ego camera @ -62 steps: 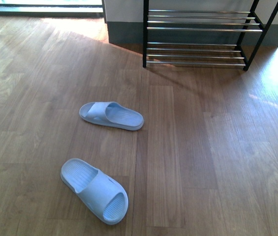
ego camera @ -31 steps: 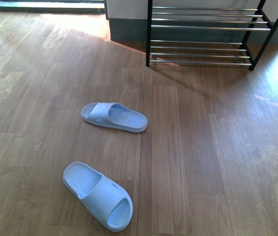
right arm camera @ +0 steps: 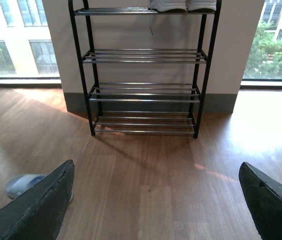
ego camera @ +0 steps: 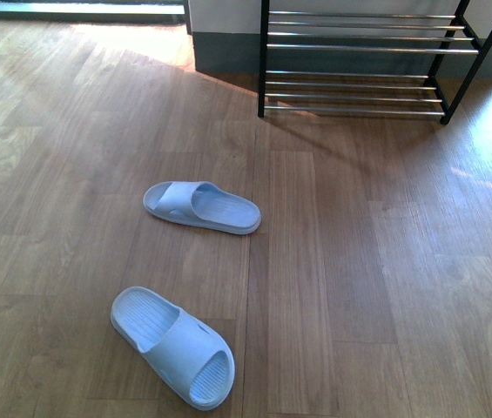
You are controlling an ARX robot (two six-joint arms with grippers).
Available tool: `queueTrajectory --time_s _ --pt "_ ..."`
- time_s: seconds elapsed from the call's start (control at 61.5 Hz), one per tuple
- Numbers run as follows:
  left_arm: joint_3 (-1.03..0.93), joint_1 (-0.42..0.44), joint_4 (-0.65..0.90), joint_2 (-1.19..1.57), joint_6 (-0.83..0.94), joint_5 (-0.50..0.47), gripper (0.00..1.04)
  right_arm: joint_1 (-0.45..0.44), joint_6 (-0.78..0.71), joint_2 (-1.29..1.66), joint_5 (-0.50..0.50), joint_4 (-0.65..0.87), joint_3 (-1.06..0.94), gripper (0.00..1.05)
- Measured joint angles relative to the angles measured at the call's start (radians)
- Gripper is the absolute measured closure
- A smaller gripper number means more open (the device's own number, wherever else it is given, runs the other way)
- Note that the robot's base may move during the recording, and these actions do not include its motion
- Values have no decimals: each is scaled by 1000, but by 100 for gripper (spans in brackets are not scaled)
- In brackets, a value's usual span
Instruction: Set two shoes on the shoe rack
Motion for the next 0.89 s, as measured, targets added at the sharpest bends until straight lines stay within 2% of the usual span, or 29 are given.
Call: queueTrajectory --time_s 0.13,0.26,0.439,0.634,0.894 --pt "98 -48 93 309 154 141 9 0 0 0 0 0 0 9" --pt "217 -29 228 581 286 175 9 0 0 0 0 0 0 9" --pt "320 -8 285 821 425 279 9 0 0 0 0 0 0 9" --pt "455 -8 203 986 549 408 9 0 0 0 0 0 0 9" --pt "624 -11 92 1105 684 473 9 0 0 0 0 0 0 9"
